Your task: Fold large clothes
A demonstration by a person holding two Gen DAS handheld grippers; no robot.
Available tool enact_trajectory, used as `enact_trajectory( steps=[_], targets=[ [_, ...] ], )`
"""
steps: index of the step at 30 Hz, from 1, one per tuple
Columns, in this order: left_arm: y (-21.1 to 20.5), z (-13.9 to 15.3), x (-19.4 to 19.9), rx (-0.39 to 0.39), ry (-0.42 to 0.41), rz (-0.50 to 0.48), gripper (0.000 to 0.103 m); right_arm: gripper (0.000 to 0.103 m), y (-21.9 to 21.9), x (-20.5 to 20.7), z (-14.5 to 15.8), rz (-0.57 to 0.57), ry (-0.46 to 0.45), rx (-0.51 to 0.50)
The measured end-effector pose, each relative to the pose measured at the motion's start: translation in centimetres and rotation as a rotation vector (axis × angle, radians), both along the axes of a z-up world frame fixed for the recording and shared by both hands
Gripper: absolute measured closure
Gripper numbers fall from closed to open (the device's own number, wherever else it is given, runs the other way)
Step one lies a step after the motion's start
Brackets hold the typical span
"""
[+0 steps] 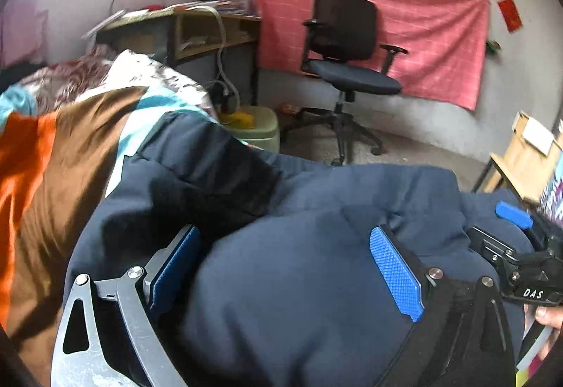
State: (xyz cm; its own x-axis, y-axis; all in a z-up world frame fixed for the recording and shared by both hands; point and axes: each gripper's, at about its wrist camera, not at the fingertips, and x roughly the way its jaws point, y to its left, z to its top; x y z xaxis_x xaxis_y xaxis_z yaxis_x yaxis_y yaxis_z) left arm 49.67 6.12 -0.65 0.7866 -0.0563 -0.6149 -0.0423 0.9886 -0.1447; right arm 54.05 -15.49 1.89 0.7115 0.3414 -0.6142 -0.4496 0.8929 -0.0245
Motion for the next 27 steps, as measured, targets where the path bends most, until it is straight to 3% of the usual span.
enact_trajectory(
  steps=[9,27],
  targets=[
    [1.4,-1.1,2.2,-0.055,0.015,-0.021,0.006,0.000,-2.7,5.5,-4.2,-0.014,0.245,0.183],
    [1.2,-1.7,2.0,-0.088,-0.012,-0.030,0.005,0.000,-4.0,5.4,-5.2,-0.010,0.244,0.261]
  ],
)
